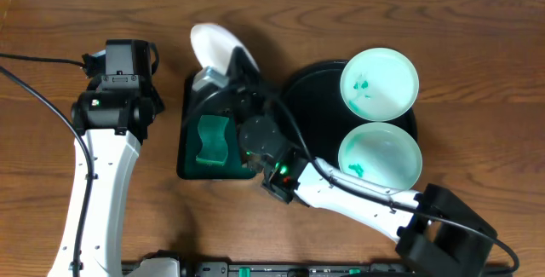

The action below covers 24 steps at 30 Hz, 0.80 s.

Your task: Clean dirty plates on tray and stack at the side

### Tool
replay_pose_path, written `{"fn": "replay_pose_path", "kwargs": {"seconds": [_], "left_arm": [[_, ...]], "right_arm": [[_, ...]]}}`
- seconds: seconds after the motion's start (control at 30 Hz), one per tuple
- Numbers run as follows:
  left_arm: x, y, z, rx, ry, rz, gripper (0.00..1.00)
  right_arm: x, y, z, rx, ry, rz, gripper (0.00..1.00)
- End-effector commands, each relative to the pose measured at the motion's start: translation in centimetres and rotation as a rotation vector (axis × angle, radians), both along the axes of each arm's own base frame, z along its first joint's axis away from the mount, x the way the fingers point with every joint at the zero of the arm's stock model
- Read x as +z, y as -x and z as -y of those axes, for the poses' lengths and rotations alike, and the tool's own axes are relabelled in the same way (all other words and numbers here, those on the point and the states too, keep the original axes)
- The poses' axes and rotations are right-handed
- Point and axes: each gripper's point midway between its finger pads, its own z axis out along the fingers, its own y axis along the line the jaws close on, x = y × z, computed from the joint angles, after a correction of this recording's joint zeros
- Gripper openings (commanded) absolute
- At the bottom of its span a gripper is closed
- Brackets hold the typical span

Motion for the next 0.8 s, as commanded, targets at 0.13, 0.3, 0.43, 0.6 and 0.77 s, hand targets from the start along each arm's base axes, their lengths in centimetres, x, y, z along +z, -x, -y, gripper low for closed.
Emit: {"fn": "replay_pose_path", "kwargs": {"seconds": [0.13,0.3,0.43,0.6,0.77], "left_arm": [[0.7,0.3,-0.5,0.005,-0.026,0.006,0.8],[0.7,0.3,-0.5,0.005,-0.026,0.006,0.8],[0.7,0.3,-0.5,0.005,-0.026,0.006,0.8],[0.7,0.3,-0.5,0.005,-0.026,0.006,0.8],[0.7,0.3,-0.5,0.005,-0.026,0.006,0.8]], "right_arm": [[0.0,-1.8,3.5,-0.134,-0.227,-0.048,0.01],[-1.9,-2.0,3.6,-0.139,-0.352,-0.121,0.01],[-3.5,-2.3,4.4,-0.172,-0.51,-0.179,0.01],[-6.5,-2.7,3.4,-0.11,-0.571,-0.319,0.01],[-8.9,-3.6,3.3,-0.024,-0.676,-0.512,0.01]]}}
